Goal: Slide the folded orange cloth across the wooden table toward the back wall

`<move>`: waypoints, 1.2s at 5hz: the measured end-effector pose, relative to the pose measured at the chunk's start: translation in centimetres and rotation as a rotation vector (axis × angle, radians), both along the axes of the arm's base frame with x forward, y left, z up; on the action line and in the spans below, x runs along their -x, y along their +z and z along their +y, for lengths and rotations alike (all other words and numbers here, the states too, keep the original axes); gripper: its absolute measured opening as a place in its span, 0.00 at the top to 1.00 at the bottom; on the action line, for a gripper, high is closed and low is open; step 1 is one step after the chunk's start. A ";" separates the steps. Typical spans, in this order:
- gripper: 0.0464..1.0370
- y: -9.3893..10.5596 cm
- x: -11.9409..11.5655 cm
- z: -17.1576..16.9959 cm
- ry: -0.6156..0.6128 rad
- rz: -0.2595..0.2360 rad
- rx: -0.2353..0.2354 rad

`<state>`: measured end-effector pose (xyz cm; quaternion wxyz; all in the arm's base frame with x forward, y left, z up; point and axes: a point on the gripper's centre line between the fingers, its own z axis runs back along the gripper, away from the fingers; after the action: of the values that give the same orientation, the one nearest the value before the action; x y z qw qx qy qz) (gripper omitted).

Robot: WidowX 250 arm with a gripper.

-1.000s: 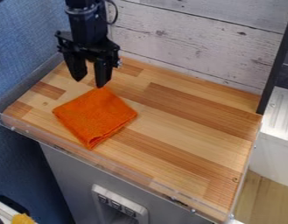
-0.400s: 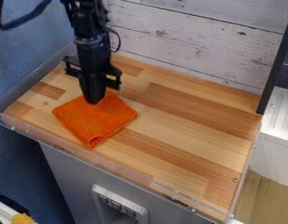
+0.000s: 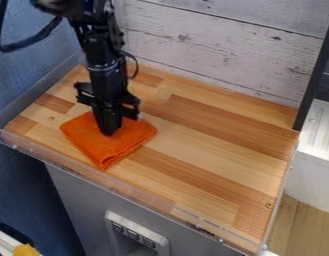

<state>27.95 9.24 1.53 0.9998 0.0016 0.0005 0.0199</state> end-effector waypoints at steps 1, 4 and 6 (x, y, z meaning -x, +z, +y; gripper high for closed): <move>0.99 -0.5 0.0 -0.2 -0.001 -0.004 0.012; 0.99 -0.6 -2.4 0.7 0.005 -0.003 0.020; 0.99 -0.6 -4.4 0.7 -0.003 0.013 0.021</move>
<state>32.36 9.94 0.98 0.9998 -0.0085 0.0071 0.0184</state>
